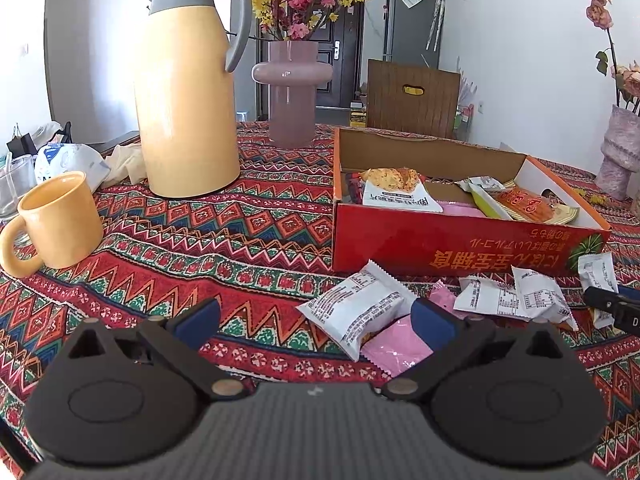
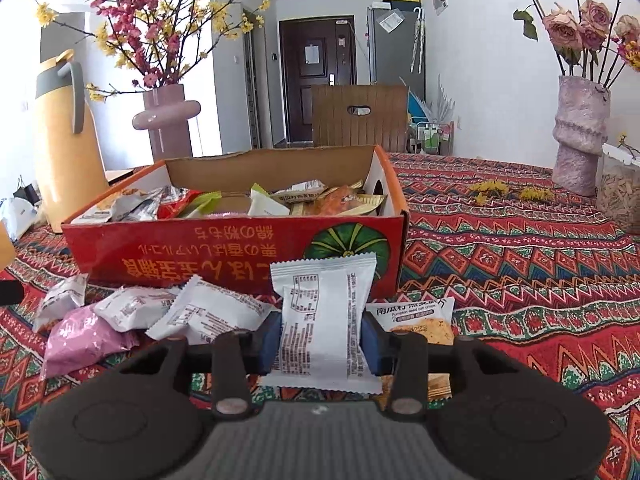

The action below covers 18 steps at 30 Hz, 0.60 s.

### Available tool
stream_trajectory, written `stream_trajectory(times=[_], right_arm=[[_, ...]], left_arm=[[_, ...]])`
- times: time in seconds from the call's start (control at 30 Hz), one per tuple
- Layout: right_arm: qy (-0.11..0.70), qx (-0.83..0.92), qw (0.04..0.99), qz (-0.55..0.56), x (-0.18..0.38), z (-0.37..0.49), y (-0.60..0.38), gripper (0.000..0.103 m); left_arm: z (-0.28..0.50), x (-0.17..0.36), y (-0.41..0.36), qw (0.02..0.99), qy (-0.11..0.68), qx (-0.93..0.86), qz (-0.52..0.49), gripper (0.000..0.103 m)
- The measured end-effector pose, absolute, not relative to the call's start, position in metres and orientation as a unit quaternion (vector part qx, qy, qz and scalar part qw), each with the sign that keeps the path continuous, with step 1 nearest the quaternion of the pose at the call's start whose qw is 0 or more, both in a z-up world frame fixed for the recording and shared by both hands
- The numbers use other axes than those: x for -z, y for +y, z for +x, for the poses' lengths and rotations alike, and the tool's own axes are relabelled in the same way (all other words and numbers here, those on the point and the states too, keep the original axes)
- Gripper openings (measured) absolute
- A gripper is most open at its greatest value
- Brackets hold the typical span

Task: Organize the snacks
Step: 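Grasp a white packet with the right gripper, then grasp another white packet with the left gripper while the right lifts its packet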

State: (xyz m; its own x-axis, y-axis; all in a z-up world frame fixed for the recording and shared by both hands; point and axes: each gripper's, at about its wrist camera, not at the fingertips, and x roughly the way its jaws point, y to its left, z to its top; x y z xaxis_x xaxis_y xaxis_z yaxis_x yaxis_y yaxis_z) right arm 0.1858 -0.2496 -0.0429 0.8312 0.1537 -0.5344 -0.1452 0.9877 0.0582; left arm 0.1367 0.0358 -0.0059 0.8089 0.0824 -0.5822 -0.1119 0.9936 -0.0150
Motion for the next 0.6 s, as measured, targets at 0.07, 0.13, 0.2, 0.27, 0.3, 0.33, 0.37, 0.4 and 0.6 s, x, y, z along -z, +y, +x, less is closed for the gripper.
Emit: stream_trajectory(times=[0.07, 0.13, 0.2, 0.27, 0.3, 0.33, 0.37, 0.4, 0.6], right_arm=[[0.268, -0.071, 0.961, 0.012, 0.041, 0.182, -0.251, 0.041], [0.260, -0.064, 0.963, 0.013, 0.041, 0.180, -0.252, 0.041], [0.258, -0.060, 0.964, 0.015, 0.041, 0.179, -0.252, 0.041], [0.257, -0.057, 0.964, 0.018, 0.041, 0.180, -0.254, 0.041], [0.257, -0.056, 0.965, 0.020, 0.041, 0.180, -0.255, 0.041], [0.256, -0.055, 0.965, 0.023, 0.041, 0.180, -0.256, 0.041], [0.255, -0.054, 0.965, 0.026, 0.041, 0.179, -0.257, 0.041], [0.254, -0.053, 0.965, 0.029, 0.041, 0.178, -0.259, 0.041], [0.250, -0.050, 0.966, 0.050, 0.042, 0.178, -0.266, 0.041]], left_arm=[[0.139, 0.007, 0.036, 0.950, 0.307, -0.051, -0.020, 0.103], [0.142, 0.008, 0.037, 0.950, 0.308, -0.049, -0.014, 0.103], [0.147, 0.009, 0.037, 0.949, 0.311, -0.045, -0.004, 0.103], [0.153, 0.011, 0.035, 0.947, 0.318, -0.035, 0.015, 0.103], [0.155, 0.013, 0.034, 0.946, 0.321, -0.031, 0.026, 0.103], [0.158, 0.014, 0.033, 0.946, 0.322, -0.029, 0.034, 0.103], [0.160, 0.015, 0.033, 0.945, 0.323, -0.027, 0.040, 0.103], [0.163, 0.015, 0.032, 0.945, 0.324, -0.021, 0.046, 0.103], [0.181, 0.028, 0.016, 0.935, 0.341, 0.008, 0.092, 0.103]])
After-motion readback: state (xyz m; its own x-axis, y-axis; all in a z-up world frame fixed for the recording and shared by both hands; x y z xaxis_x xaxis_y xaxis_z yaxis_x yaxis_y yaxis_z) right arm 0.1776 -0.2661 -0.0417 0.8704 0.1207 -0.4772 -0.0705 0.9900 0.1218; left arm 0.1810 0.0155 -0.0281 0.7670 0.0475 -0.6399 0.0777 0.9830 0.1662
